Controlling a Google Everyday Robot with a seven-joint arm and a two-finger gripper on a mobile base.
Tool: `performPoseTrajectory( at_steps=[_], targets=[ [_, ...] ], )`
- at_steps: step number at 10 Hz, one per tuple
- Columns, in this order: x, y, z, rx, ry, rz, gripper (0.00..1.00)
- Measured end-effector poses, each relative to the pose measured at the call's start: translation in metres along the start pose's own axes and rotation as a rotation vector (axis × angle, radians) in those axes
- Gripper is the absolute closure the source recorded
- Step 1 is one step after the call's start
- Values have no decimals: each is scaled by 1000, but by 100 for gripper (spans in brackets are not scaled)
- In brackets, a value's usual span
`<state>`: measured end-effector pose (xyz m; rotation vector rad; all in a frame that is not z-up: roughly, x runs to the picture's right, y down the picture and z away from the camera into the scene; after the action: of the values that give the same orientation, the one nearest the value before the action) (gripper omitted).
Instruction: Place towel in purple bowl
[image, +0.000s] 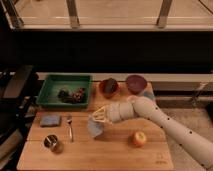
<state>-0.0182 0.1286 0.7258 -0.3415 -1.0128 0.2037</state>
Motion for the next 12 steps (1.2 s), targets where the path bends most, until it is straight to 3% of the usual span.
performPoseTrajectory(
  at_steps=[4,8,12],
  targets=[
    [35,-43,-72,146,81,53,98],
    [52,-101,-127,298,142,103,98],
    [53,-102,-128,301,142,104,98]
  ],
)
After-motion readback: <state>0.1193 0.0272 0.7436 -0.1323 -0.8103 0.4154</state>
